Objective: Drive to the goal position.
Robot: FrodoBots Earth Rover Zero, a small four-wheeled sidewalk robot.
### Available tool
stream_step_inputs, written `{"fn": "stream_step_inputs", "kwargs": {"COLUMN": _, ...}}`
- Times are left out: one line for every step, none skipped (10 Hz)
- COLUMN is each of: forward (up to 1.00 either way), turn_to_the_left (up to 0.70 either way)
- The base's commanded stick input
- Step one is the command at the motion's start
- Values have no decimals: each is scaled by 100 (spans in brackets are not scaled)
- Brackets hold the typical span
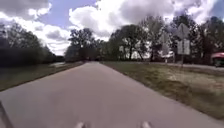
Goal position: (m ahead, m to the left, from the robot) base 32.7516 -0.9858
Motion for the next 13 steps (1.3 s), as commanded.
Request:
{"fn": "stream_step_inputs", "kwargs": {"forward": 100, "turn_to_the_left": 27}}
{"fn": "stream_step_inputs", "kwargs": {"forward": 100, "turn_to_the_left": 26}}
{"fn": "stream_step_inputs", "kwargs": {"forward": 100, "turn_to_the_left": 14}}
{"fn": "stream_step_inputs", "kwargs": {"forward": 100, "turn_to_the_left": 2}}
{"fn": "stream_step_inputs", "kwargs": {"forward": 100, "turn_to_the_left": 0}}
{"fn": "stream_step_inputs", "kwargs": {"forward": 100, "turn_to_the_left": 0}}
{"fn": "stream_step_inputs", "kwargs": {"forward": 100, "turn_to_the_left": 0}}
{"fn": "stream_step_inputs", "kwargs": {"forward": 100, "turn_to_the_left": 0}}
{"fn": "stream_step_inputs", "kwargs": {"forward": 100, "turn_to_the_left": 0}}
{"fn": "stream_step_inputs", "kwargs": {"forward": 100, "turn_to_the_left": 0}}
{"fn": "stream_step_inputs", "kwargs": {"forward": 100, "turn_to_the_left": 0}}
{"fn": "stream_step_inputs", "kwargs": {"forward": 100, "turn_to_the_left": 0}}
{"fn": "stream_step_inputs", "kwargs": {"forward": 100, "turn_to_the_left": 0}}
